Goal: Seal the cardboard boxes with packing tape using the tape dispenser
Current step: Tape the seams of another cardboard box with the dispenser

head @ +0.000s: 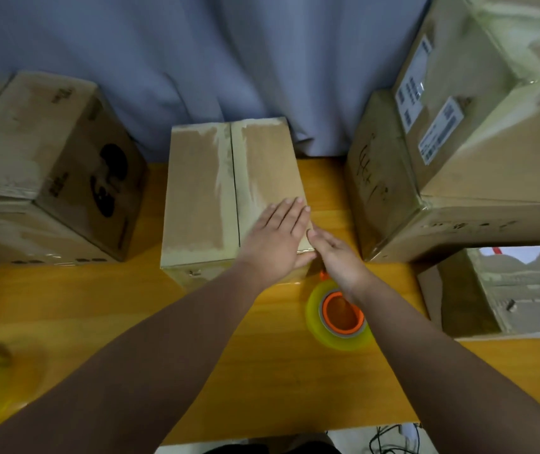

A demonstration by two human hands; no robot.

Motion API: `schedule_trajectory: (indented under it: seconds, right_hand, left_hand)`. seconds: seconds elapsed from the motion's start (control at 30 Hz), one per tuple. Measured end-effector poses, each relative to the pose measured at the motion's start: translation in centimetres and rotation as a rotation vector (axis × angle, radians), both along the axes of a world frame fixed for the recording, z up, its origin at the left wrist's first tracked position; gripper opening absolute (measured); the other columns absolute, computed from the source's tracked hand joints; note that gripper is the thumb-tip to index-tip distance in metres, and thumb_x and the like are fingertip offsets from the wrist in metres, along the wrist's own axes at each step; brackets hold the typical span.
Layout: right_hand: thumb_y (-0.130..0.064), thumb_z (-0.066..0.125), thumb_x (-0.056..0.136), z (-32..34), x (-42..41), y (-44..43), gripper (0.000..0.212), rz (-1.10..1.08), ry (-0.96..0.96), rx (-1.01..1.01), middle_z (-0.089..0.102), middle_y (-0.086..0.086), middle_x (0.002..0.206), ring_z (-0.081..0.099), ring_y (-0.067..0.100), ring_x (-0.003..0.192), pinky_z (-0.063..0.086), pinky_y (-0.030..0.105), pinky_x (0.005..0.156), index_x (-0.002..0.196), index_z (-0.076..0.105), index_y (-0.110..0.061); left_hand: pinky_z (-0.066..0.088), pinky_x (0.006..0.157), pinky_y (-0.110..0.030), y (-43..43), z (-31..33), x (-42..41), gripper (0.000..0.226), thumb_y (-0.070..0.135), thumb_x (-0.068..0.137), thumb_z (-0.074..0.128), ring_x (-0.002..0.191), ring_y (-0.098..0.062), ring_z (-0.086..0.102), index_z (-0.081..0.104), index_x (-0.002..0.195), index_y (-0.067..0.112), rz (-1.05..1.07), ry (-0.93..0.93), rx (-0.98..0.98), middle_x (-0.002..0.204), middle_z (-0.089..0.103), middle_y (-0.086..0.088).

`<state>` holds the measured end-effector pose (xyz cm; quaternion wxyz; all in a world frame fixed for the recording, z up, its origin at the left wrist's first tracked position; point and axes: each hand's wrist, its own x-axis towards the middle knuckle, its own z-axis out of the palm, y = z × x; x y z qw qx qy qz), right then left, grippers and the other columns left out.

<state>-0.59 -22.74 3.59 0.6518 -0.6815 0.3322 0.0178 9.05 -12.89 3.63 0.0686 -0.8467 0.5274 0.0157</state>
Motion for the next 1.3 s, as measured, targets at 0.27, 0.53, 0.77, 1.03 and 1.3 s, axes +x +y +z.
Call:
schedule_trajectory:
  seconds: [0.27, 0.53, 0.77, 1.03, 1.3]
  right_hand:
    - [-0.050, 0.037, 0.098, -0.8, -0.2, 1.6, 0.057, -0.012, -0.005, -0.051, 0.035, -0.006, 0.152, 0.029, 0.014, 0.141, 0.024, 0.021, 0.104, 0.151, 0.027, -0.029]
    - [-0.074, 0.011, 0.085, -2.7, 0.0, 2.8, 0.073, -0.055, 0.120, -0.298, 0.020, -0.008, 0.159, 0.014, 0.021, 0.147, 0.009, 0.053, 0.118, 0.150, 0.017, -0.041]
    - [-0.059, 0.005, 0.097, -2.0, 0.3, 2.6, 0.062, 0.007, 0.275, -0.381, 0.019, -0.002, 0.159, 0.007, 0.022, 0.148, -0.008, 0.055, 0.116, 0.153, 0.013, -0.034]
    - [-0.058, 0.017, 0.099, -1.3, 2.6, 6.1, 0.075, -0.414, 0.309, -0.231, 0.049, 0.021, 0.136, 0.047, 0.037, 0.123, 0.042, 0.044, 0.098, 0.147, 0.025, -0.001]
    - [-0.046, 0.046, 0.096, 0.4, 4.7, 8.6, 0.088, -0.418, 0.265, -0.100, 0.041, 0.019, 0.140, 0.041, 0.033, 0.127, 0.039, 0.039, 0.104, 0.148, -0.001, 0.007]
  left_hand:
    - [-0.007, 0.117, -0.034, 0.2, -0.8, 0.3, 0.083, 0.052, 0.096, 0.037, 0.147, -0.022, -0.006, -0.007, 0.150, 0.007, -0.012, -0.018, 0.018, 0.160, -0.007, -0.009]
    - [0.018, 0.116, -0.039, 10.1, -1.2, 4.1, 0.067, 0.052, 0.096, 0.010, 0.141, -0.021, 0.021, 0.020, 0.146, 0.008, -0.047, -0.110, -0.026, 0.152, 0.023, -0.010]
    - [0.005, 0.117, -0.037, 15.7, -0.7, 6.0, 0.060, 0.054, 0.098, 0.003, 0.145, -0.017, 0.003, 0.001, 0.152, 0.026, 0.018, -0.015, -0.042, 0.158, 0.004, 0.001]
    - [-0.006, 0.114, -0.033, 19.2, 0.3, 8.4, 0.085, 0.015, 0.099, 0.045, 0.145, -0.017, -0.007, -0.025, 0.144, 0.030, -0.106, -0.081, 0.077, 0.154, -0.018, 0.004]
    - [0.046, 0.094, -0.032, 17.7, 1.7, 3.8, 0.041, 0.041, 0.084, 0.049, 0.105, -0.019, 0.066, 0.071, 0.110, 0.018, -0.355, -0.030, -0.126, 0.111, 0.070, -0.002]
